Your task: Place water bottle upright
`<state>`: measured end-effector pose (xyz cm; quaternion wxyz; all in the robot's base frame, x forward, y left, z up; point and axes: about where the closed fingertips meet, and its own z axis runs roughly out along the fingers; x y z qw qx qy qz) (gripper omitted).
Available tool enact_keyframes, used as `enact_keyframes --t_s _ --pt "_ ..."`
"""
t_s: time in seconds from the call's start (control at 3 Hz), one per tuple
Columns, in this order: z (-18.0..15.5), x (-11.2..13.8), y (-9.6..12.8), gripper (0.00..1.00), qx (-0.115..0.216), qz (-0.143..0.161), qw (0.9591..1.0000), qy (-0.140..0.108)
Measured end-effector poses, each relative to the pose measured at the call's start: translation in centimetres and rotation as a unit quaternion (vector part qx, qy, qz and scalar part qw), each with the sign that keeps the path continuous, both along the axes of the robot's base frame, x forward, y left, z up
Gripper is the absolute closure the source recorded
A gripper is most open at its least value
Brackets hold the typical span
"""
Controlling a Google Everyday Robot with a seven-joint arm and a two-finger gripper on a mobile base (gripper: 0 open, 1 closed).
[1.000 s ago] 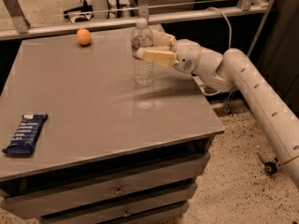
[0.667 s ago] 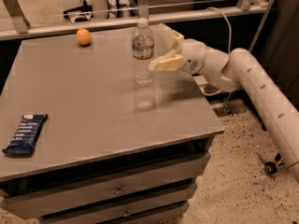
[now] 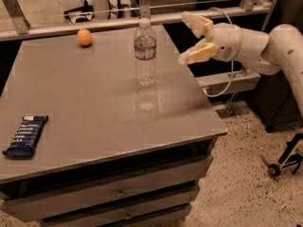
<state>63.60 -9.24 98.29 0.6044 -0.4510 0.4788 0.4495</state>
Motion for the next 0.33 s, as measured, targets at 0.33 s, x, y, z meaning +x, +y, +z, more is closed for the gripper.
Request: enact_keyframes --t_s 0.33 --pt "0.25 -0.01 -0.62 0.0 -0.002 -0.001 1.0 -0.002"
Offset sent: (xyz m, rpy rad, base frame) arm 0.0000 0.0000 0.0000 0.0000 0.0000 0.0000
